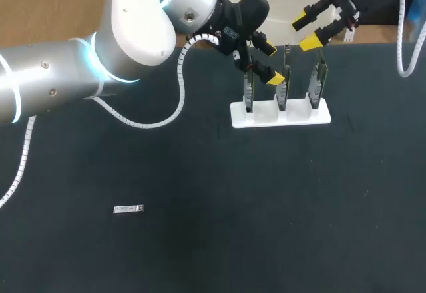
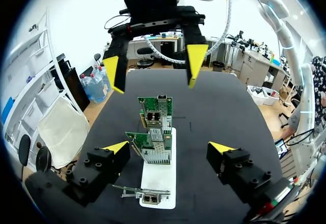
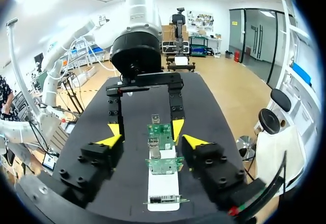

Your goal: Pick up the optical module with the left hand, and insert it into the network port with the right hand.

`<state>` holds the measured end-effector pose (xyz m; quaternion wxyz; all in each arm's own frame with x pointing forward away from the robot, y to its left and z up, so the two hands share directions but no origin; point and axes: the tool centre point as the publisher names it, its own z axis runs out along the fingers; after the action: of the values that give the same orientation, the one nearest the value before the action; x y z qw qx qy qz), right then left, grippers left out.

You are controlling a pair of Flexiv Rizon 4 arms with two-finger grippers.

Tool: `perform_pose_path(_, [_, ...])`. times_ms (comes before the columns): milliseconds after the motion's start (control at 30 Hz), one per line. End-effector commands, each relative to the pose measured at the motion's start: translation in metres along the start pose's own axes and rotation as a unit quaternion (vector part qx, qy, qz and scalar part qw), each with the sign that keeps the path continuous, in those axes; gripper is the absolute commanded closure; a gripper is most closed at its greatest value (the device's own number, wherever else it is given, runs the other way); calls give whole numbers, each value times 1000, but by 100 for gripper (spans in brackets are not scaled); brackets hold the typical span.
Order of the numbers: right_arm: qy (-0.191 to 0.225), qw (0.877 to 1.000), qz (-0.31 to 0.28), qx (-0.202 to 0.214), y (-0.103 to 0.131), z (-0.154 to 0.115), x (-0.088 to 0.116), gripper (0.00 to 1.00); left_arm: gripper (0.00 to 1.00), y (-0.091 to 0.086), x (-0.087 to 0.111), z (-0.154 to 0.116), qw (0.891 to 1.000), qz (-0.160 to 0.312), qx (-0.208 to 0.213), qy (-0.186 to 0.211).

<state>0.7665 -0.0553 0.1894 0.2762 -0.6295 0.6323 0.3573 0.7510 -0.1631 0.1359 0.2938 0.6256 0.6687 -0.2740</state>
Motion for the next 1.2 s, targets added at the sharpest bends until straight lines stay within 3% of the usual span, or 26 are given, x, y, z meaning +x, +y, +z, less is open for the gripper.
perform_pose_path(33, [4, 1000, -1, 3, 3, 3, -2, 100, 0, 1, -1, 1, 1000, -1, 1, 2])
perform_pose_path(567, [9, 1000, -10, -1, -4, 15, -12, 100, 0, 1, -1, 1, 1000, -1, 1, 2])
perform_pose_path(1200, [24, 1000, 3, -4, -6, 25, -5, 100, 0, 1, -1, 1, 1000, -1, 1, 2])
